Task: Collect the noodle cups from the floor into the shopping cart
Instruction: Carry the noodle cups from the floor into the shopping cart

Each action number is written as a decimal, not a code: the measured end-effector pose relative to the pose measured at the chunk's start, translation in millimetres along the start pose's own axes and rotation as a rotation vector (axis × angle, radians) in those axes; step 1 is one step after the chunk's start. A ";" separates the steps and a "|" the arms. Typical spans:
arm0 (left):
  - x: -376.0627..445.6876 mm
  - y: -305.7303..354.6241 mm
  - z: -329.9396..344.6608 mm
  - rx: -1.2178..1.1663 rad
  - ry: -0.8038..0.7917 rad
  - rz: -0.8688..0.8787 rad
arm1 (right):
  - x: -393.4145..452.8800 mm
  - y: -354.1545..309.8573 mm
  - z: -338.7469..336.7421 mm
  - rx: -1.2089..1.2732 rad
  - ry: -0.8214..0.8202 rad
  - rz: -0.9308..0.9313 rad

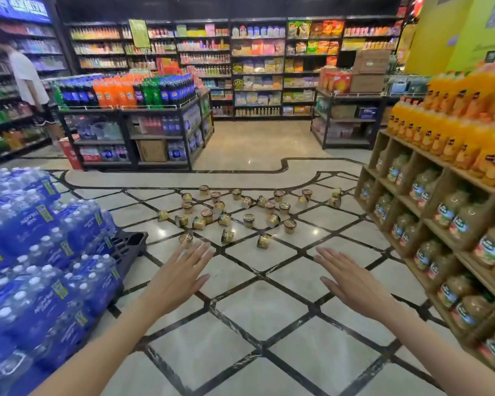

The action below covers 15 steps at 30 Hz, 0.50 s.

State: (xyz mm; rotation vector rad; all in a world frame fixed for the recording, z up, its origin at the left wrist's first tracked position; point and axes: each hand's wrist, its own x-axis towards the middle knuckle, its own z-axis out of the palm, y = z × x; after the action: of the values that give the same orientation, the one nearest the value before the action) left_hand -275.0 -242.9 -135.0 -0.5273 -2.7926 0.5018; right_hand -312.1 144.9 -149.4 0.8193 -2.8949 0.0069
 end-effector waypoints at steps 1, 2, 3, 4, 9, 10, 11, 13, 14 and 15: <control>19.2 -7.6 8.8 0.003 -0.023 -0.002 | 22.2 9.3 3.8 0.008 0.008 -0.012; 37.9 -15.8 19.2 0.005 -0.037 -0.001 | 43.4 18.2 7.6 0.018 0.015 -0.023; 57.2 -25.1 27.5 0.007 -0.056 -0.011 | 65.9 27.7 10.6 0.021 0.018 -0.026; 77.5 -35.0 33.9 0.011 -0.072 -0.022 | 88.7 38.1 13.3 0.022 0.016 -0.028; 181.4 -80.7 59.2 0.024 -0.146 -0.031 | 209.1 85.4 10.0 0.038 0.004 -0.050; 198.6 -89.4 67.1 0.014 -0.165 -0.036 | 233.9 93.6 9.2 0.031 -0.009 -0.042; 214.0 -98.2 77.0 -0.002 -0.176 -0.040 | 258.3 100.6 10.2 0.027 -0.023 -0.041; 241.6 -113.7 97.3 -0.014 -0.178 -0.053 | 302.8 108.7 17.4 0.025 -0.020 -0.070; 255.4 -122.2 107.6 -0.027 -0.177 -0.072 | 323.9 112.9 23.9 0.035 -0.030 -0.086; 270.4 -130.5 116.2 -0.039 -0.185 -0.091 | 345.4 118.2 32.1 0.040 -0.047 -0.093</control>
State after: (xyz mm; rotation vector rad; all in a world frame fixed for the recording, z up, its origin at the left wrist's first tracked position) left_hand -594.1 -284.2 -142.0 -0.3766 -2.9914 0.5008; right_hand -669.2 64.3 -132.9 0.9733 -2.9060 0.0369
